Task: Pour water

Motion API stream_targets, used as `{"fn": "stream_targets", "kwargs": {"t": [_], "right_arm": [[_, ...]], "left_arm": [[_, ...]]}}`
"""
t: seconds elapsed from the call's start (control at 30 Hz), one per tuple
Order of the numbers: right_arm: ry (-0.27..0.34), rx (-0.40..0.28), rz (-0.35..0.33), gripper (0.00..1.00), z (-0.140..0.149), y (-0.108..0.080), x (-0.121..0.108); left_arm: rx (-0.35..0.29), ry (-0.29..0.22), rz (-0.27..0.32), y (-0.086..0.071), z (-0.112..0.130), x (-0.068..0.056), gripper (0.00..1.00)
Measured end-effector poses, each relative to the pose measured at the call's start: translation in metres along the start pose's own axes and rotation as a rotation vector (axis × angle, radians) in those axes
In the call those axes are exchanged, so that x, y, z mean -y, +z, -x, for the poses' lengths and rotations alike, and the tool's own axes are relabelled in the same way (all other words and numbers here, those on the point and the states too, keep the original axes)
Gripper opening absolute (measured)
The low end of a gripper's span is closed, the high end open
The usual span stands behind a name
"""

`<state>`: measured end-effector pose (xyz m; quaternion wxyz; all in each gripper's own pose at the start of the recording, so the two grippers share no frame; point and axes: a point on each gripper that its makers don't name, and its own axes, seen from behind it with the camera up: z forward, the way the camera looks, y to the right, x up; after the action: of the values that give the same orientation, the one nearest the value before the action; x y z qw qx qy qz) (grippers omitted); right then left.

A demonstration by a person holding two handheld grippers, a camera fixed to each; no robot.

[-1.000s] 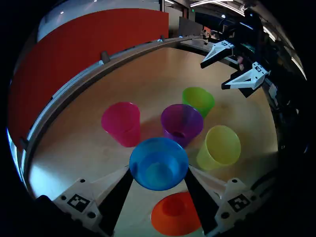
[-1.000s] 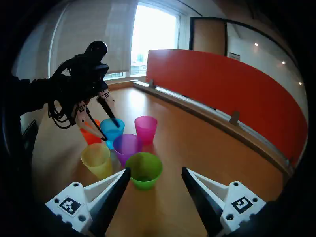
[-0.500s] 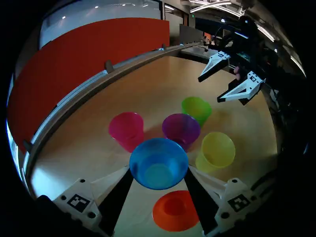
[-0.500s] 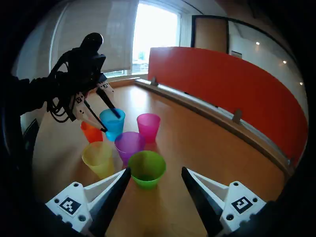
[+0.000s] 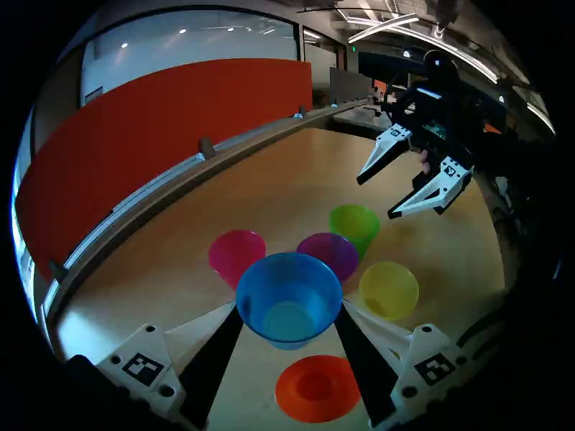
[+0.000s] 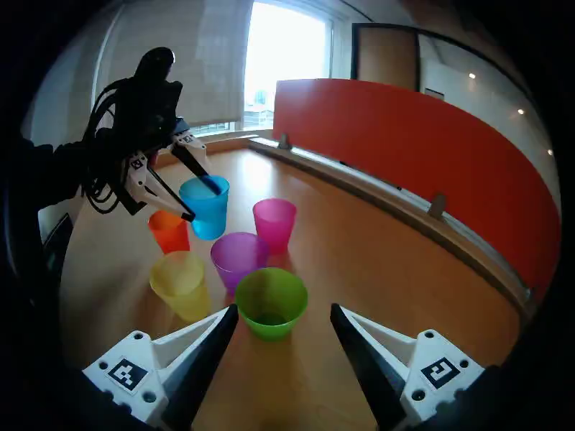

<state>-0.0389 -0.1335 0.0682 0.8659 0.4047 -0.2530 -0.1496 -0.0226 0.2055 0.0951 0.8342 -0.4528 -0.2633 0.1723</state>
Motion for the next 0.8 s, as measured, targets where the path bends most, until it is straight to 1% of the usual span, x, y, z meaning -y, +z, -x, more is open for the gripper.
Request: {"fn": "stream_targets", "kwargs": {"t": [0.53, 0.8], "right_arm": [[-0.005, 0.033, -0.03, 1.0, 0.009, 0.008, 0.008], [-0.003, 0.058, -0.04, 1.0, 0.018, 0.015, 0.009]], "left_arm": [[-0.135, -0.023, -0.081, -0.019, -0.026, 0.009, 0.84], [-0.195, -0.04, -0.108, -0.029, -0.039, 0.013, 0.85]]}}
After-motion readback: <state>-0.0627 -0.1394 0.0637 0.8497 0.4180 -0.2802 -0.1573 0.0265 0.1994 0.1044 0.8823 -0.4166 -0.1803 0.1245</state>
